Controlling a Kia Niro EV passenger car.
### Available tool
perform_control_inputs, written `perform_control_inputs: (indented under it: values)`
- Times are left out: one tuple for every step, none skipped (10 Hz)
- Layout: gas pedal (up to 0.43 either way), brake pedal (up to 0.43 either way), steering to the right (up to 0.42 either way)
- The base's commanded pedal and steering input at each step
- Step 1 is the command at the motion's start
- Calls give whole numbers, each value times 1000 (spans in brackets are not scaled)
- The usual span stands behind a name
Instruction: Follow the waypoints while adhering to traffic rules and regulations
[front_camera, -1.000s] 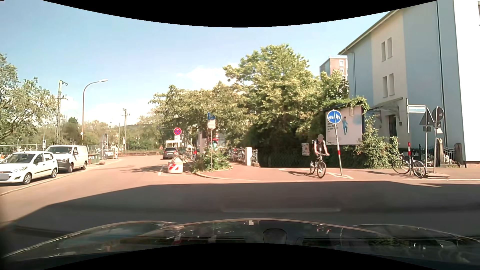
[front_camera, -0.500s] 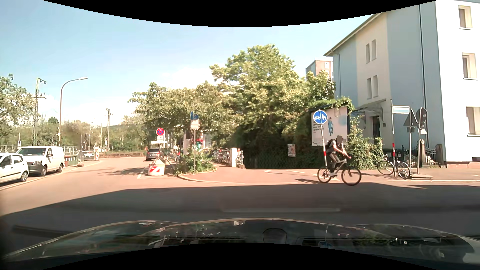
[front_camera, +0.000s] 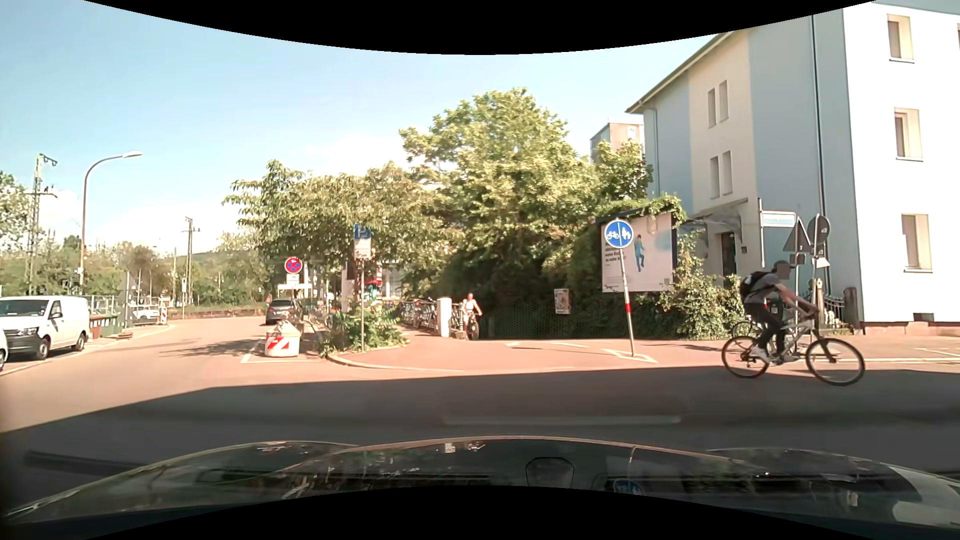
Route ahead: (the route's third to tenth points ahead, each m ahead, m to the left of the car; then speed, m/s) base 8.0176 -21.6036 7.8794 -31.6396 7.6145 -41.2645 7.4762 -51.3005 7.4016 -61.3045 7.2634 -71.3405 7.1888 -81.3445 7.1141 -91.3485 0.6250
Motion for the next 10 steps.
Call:
perform_control_inputs:
  values:
    - [0, 0, 601]
    - [0, 0, 605]
    - [0, 0, 605]
    - [0, 0, 605]
    - [0, 0, 605]
    - [0, 0, 605]
    - [0, 0, 606]
    - [0, 0, 605]
    - [0, 0, 605]
    - [0, 0, 606]
